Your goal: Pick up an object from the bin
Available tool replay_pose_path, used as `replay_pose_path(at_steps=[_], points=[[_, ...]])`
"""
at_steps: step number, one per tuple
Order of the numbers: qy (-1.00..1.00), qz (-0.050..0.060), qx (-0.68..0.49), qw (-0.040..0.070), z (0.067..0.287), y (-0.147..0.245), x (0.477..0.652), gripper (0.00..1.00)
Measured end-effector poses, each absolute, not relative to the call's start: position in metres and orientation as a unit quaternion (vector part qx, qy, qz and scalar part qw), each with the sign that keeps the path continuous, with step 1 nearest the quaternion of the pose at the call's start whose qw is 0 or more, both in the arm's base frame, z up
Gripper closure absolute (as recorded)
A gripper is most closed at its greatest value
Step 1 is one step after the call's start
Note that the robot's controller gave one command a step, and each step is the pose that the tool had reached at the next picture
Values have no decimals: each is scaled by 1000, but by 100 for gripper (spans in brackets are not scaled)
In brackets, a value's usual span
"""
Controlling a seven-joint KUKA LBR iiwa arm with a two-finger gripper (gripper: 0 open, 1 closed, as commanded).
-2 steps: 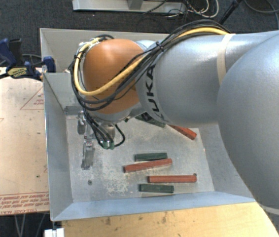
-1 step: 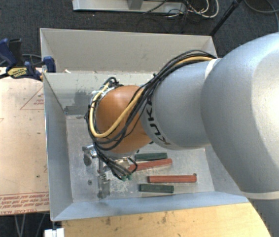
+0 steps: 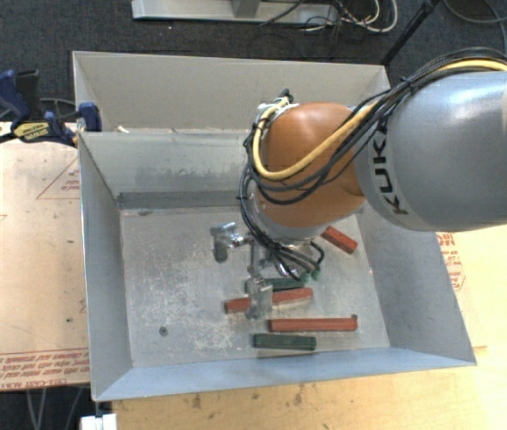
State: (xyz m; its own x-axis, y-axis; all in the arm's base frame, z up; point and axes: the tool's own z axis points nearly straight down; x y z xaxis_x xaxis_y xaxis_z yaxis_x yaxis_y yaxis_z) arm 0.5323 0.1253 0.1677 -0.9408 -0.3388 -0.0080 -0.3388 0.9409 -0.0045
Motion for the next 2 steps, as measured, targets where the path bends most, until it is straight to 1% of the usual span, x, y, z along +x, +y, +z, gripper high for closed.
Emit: replay_pose_path(at_steps=[1, 2], points=[[975, 1, -224, -3, 77, 95, 524, 0], [975, 1, -224, 0, 81, 97, 526, 100]])
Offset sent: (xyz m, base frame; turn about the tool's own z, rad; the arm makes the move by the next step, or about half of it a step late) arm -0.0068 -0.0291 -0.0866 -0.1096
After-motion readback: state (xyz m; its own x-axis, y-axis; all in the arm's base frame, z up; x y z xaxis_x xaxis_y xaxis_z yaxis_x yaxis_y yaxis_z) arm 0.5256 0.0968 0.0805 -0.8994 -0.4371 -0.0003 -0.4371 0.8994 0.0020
